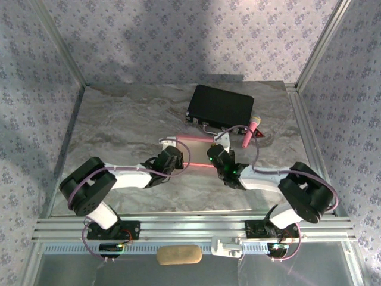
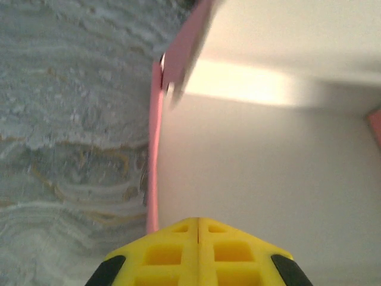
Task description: Fold the paper box
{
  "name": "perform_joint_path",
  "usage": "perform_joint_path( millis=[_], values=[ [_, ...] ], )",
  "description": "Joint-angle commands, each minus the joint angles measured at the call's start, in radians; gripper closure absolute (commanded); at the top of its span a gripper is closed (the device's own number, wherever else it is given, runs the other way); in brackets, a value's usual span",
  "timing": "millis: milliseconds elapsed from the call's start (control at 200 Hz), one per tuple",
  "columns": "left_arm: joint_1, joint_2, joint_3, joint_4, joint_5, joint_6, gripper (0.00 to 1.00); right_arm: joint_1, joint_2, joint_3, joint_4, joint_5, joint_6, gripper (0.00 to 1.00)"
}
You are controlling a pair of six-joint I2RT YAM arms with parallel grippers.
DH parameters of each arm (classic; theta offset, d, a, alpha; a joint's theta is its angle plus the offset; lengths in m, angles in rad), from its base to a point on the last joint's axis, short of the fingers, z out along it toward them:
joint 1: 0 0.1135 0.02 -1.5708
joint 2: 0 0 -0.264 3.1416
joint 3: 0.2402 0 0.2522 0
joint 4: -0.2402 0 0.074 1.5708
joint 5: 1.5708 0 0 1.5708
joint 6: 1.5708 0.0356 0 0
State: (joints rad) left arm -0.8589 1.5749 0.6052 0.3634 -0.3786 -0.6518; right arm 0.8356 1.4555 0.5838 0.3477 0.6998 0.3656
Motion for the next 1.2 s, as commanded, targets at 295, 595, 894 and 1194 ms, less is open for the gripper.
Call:
perform_joint_path(
  millis=[295,595,894,1194],
  values=[
    [-0.014,0.034,0.068,-0.145,-0.042,0.022,0.99,0.038,-0.224,0.007,-0.367,-0.103,0.232,0.45],
    [-0.016,0.041,0.075,-0.137,-0.033,0.029,0.99,0.048,-0.449,0.017,-0.498,-0.171,0.32,0.42],
    [-0.017,0.05,0.093,-0.137,-0.024,0.032,0.98,-0.13,-0.435,0.321,-0.742,-0.295,0.481,0.52],
    [-0.019,0.054,0.1,-0.139,-0.025,0.023,0.97,-0.214,-0.026,0.694,-0.813,-0.47,0.478,0.67]
  ],
)
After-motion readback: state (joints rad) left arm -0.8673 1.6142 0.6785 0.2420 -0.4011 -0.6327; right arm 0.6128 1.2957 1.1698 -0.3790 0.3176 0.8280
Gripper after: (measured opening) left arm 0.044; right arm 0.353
